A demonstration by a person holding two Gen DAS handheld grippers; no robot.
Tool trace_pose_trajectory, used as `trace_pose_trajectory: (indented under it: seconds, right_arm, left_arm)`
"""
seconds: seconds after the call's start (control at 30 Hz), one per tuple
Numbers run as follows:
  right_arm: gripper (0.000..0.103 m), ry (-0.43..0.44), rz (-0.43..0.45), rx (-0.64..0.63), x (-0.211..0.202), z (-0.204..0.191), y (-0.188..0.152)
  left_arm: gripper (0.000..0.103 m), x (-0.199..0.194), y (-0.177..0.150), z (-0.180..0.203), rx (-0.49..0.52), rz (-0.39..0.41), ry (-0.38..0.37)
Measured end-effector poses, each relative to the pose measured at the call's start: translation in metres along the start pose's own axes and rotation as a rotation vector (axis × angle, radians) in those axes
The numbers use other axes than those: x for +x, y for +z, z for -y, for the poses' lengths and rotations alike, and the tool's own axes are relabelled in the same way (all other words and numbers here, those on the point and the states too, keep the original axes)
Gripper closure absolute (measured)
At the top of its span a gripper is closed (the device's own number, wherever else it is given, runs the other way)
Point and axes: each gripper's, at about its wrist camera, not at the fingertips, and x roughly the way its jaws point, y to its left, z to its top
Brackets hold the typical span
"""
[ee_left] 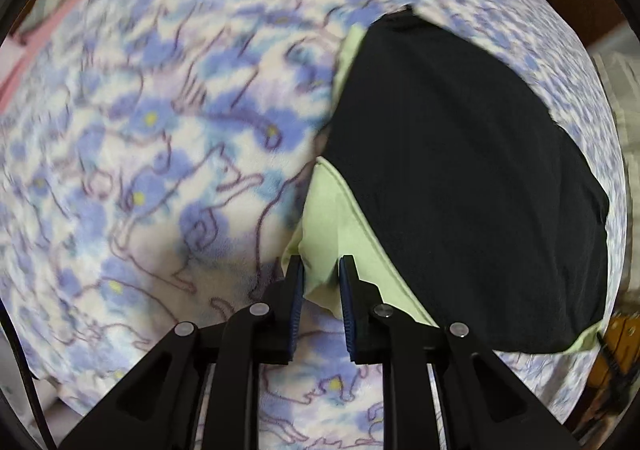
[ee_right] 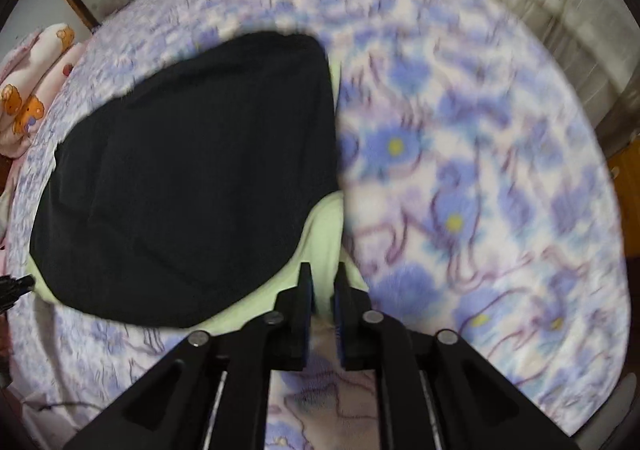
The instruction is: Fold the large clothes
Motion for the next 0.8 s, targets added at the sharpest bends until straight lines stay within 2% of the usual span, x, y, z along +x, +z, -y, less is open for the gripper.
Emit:
trace_pose_trajectory:
  seconds: [0.13,0.2,0.27,0.33,0.4,0.5,0.57,0.63,0.7,0.73,0.8]
  right_arm:
    - [0.078,-0.019,0.124,0.014,-0.027,-0.013,0.011]
    - [0.077,0.043,0.123,0.022,-0.028,-0.027,0.015]
    - [0.077,0.105,0.101,0.018,-0.023,-0.045,0.014]
    - [0.077,0.171,0.091,0.006,-0.014,-0.069,0.012]
    - [0.077,0.232,0.077,-0.005,-0.005,-0.093,0.007]
    - [0.077,0.317,0.049,-0.026,0.006,-0.129,-0.002]
    - [0.082,0.375,0.037,-0.063,0.012,-0.154,-0.011]
    - [0.092,0.401,0.026,-0.108,0.015,-0.175,-0.02]
    - [0.096,0.432,0.033,-0.155,0.017,-0.19,-0.025]
    - [0.099,0.443,0.04,-0.168,0.016,-0.193,-0.029]
    - [0.103,0.495,0.043,-0.208,0.022,-0.201,-0.033]
  left_arm:
    - [0.082,-0.025,-0.004,0.026,0.027,0.073,-0.029]
    - [0.082,-0.034,-0.009,0.04,0.045,0.101,-0.039]
    - [0.076,-0.042,-0.013,0.052,0.072,0.136,-0.041]
    - [0.053,-0.054,-0.02,0.064,0.092,0.18,-0.038]
    - [0.043,-0.062,-0.025,0.083,0.146,0.212,-0.064]
    - [0.043,-0.062,-0.035,0.11,0.223,0.211,-0.157]
    - [0.048,-0.052,-0.04,0.129,0.273,0.174,-0.212]
    - [0.062,-0.043,-0.046,0.145,0.309,0.147,-0.246]
    - [0.068,-0.033,-0.05,0.157,0.321,0.126,-0.279]
    - [0.08,-0.028,-0.052,0.161,0.324,0.112,-0.303]
    - [0.094,-0.013,-0.054,0.168,0.326,0.055,-0.356]
